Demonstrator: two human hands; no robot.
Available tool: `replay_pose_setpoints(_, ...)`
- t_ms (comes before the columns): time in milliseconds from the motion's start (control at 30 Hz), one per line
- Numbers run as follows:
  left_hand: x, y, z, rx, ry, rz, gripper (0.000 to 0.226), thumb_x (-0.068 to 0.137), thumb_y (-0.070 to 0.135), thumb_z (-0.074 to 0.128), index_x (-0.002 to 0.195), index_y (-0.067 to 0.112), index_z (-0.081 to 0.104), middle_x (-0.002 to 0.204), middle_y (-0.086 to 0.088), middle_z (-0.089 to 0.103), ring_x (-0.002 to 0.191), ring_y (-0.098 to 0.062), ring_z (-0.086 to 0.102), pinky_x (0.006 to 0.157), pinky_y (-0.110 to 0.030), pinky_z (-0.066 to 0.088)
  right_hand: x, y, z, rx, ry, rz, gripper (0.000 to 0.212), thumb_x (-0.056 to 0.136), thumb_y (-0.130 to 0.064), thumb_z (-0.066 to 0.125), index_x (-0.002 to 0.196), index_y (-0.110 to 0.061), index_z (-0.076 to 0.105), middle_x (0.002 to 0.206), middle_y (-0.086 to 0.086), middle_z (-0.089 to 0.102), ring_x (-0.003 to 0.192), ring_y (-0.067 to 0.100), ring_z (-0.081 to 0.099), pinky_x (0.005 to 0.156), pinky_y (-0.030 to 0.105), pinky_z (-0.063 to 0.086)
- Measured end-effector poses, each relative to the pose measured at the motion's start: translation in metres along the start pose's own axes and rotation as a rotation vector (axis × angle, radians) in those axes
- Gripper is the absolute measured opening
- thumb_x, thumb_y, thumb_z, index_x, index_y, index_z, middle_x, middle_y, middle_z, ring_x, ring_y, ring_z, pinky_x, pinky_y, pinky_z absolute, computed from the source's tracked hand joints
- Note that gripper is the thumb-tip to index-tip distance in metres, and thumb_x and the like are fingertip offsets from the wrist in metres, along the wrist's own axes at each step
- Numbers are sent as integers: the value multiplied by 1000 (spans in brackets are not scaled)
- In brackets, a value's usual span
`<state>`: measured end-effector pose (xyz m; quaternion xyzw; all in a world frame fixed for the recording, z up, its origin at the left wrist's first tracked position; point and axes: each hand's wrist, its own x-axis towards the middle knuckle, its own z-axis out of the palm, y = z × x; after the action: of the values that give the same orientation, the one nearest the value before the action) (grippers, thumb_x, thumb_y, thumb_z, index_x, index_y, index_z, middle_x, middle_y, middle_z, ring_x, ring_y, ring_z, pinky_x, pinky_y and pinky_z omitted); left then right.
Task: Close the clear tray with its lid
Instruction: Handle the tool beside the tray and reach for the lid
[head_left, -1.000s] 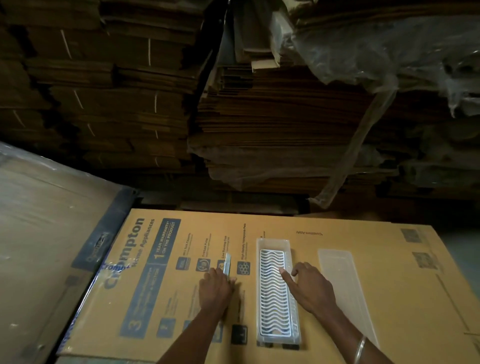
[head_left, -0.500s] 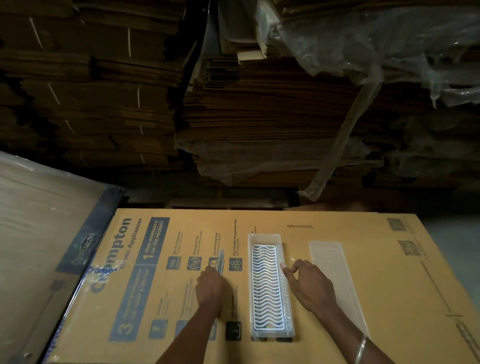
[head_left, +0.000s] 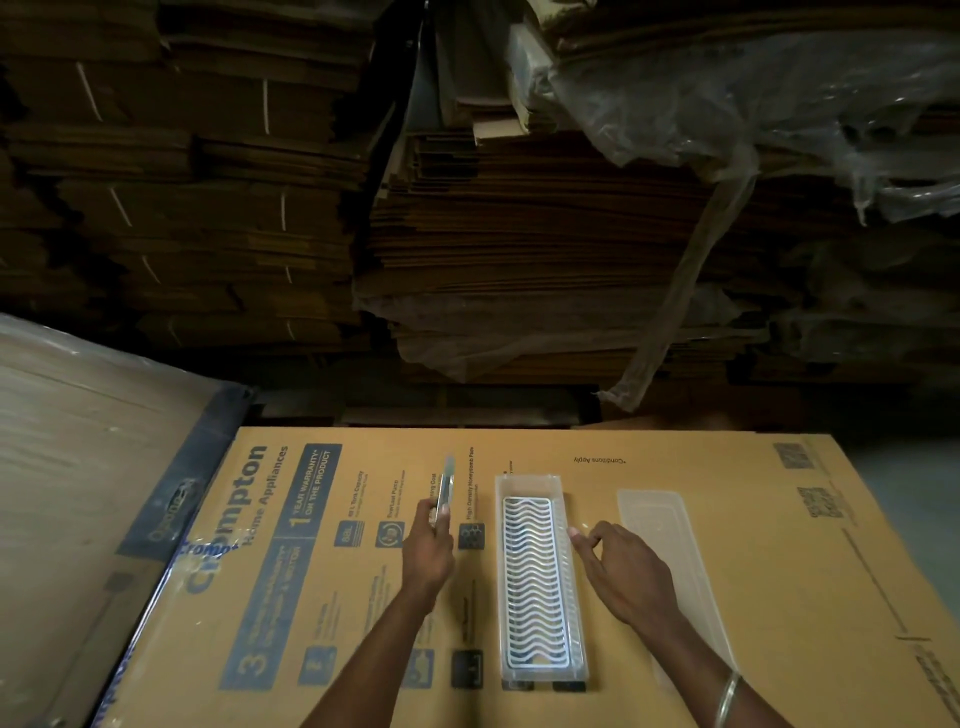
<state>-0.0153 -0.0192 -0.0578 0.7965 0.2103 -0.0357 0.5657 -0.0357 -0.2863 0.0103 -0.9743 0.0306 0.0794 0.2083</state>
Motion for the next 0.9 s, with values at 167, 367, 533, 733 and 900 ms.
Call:
replay_pose_setpoints(167,-8,31,3,-140,-84,99,42,106,44,41,142,23,46,70,1,48,50,-5,39,44,-23,34,6,0,0,11,3,4,53,95,-72,26,95,-31,60,97,-11,64,85,11,60,69,33,49)
replay_pose_setpoints(367,-21,53,5,-3,-80,314,37,111,19,33,133,49,35,84,-2,50,61,-11,37,53,-23,36,9,2,4,14,28,-15,55,95,-72,25,95,-31,62,96,-12,65,82,9,61,68,32,51)
replay_pose_setpoints(533,-27,57,4,-13,-143,271,48,110,11,32,142,46,28,88,-2,54,63,-11,39,60,-27,36,12,3,5,12,33,-15,54,95,-71,26,96,-31,61,94,-12,64,80,8,61,65,30,47)
replay_pose_setpoints(733,-31,61,11,-88,-202,196,46,109,9,31,143,40,32,87,-2,54,64,-10,42,64,-31,37,15,10,7,20,45,-4,52,95,-72,28,94,-32,60,90,-13,62,78,9,59,60,29,43)
replay_pose_setpoints(900,-34,67,21,-232,-259,64,37,109,11,32,115,42,51,82,-1,55,60,-8,42,63,-31,36,15,16,5,20,40,13,50,96,-70,30,95,-31,60,92,-12,64,79,11,59,63,30,43)
